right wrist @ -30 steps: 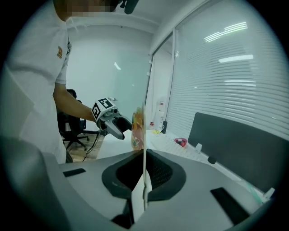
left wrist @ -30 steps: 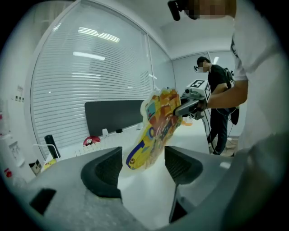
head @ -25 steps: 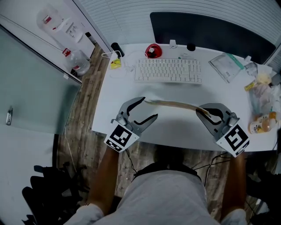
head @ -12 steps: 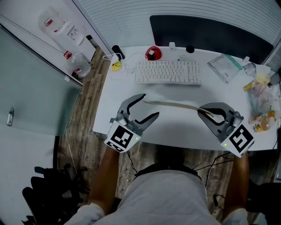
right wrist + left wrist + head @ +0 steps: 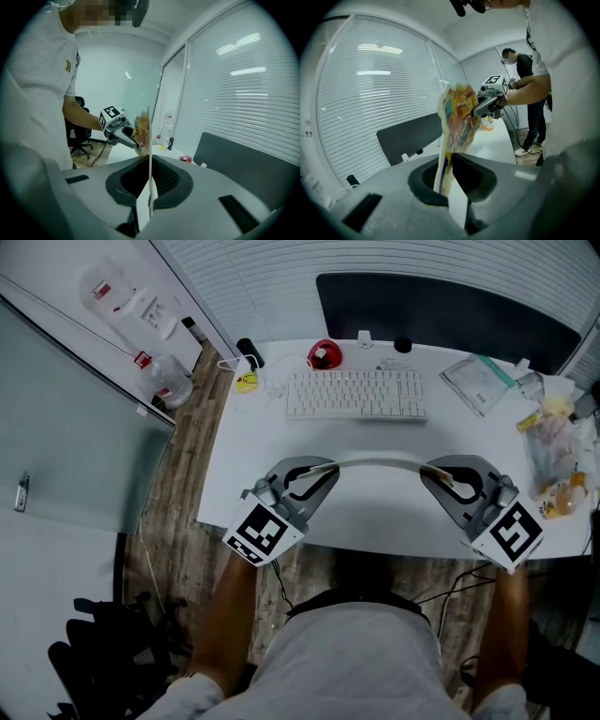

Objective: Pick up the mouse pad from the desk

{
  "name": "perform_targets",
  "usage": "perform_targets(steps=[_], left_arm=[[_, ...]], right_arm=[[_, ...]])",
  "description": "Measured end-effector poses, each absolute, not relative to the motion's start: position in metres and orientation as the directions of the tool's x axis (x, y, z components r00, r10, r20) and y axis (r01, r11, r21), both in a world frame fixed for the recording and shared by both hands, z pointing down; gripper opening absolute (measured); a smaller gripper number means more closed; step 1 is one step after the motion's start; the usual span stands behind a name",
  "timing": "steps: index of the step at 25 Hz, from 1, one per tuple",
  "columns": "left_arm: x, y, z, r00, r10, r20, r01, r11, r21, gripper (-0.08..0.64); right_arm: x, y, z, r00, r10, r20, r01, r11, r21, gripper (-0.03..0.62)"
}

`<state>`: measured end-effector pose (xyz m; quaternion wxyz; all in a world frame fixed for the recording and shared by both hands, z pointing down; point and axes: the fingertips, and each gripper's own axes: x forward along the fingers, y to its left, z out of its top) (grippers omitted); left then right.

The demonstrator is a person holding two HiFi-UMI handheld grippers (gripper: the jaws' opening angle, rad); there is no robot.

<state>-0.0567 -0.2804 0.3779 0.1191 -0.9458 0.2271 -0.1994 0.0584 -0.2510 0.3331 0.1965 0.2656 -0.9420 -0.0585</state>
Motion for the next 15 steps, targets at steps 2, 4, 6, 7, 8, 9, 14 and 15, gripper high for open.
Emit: perform_targets(steps=[2, 4, 6, 7, 8, 9, 14, 15], left_arm=[[-0.055, -0.280, 0.375, 0.819, -0.479, 0.315, -0.396, -0.870, -0.294, 0.031], [-0.055, -0.280, 0.368, 0.826, -0.484, 0.289, -0.416, -0.869, -0.269, 0.025], [-0.055, -0.280, 0.359, 0.831, -0.494, 0.257, -0.437, -0.864, -0.250, 0.025], [-0.055, -0.280, 0.356, 0.830, -0.501, 0.244, -0.447, -0.860, -0.244, 0.025], [-0.056, -0.281, 0.353, 0.828, -0.509, 0.235, -0.458, -0.856, -0.239, 0.025], [-0.056, -0.281, 0.350, 0.824, -0.518, 0.229, -0.471, -0.851, -0.232, 0.023], [-0.061, -0.282, 0.338, 0.802, -0.565, 0.194, -0.534, -0.824, -0.189, 0.023], [-0.063, -0.283, 0.336, 0.798, -0.572, 0.190, -0.543, -0.819, -0.187, 0.023]], right_arm=[[0.060, -0.255, 0.331, -0.771, -0.554, 0.314, -0.514, 0.832, 0.208, 0.018], [0.061, -0.260, 0.325, -0.766, -0.586, 0.266, -0.549, 0.810, 0.206, 0.018], [0.063, -0.264, 0.320, -0.756, -0.614, 0.227, -0.582, 0.790, 0.195, 0.018], [0.064, -0.266, 0.319, -0.749, -0.626, 0.217, -0.597, 0.780, 0.188, 0.018], [0.065, -0.267, 0.319, -0.742, -0.637, 0.209, -0.610, 0.771, 0.181, 0.018], [0.065, -0.268, 0.318, -0.736, -0.646, 0.203, -0.622, 0.763, 0.175, 0.018], [0.064, -0.269, 0.314, -0.714, -0.678, 0.172, -0.660, 0.735, 0.156, 0.018], [0.064, -0.270, 0.314, -0.710, -0.684, 0.168, -0.667, 0.729, 0.153, 0.018]])
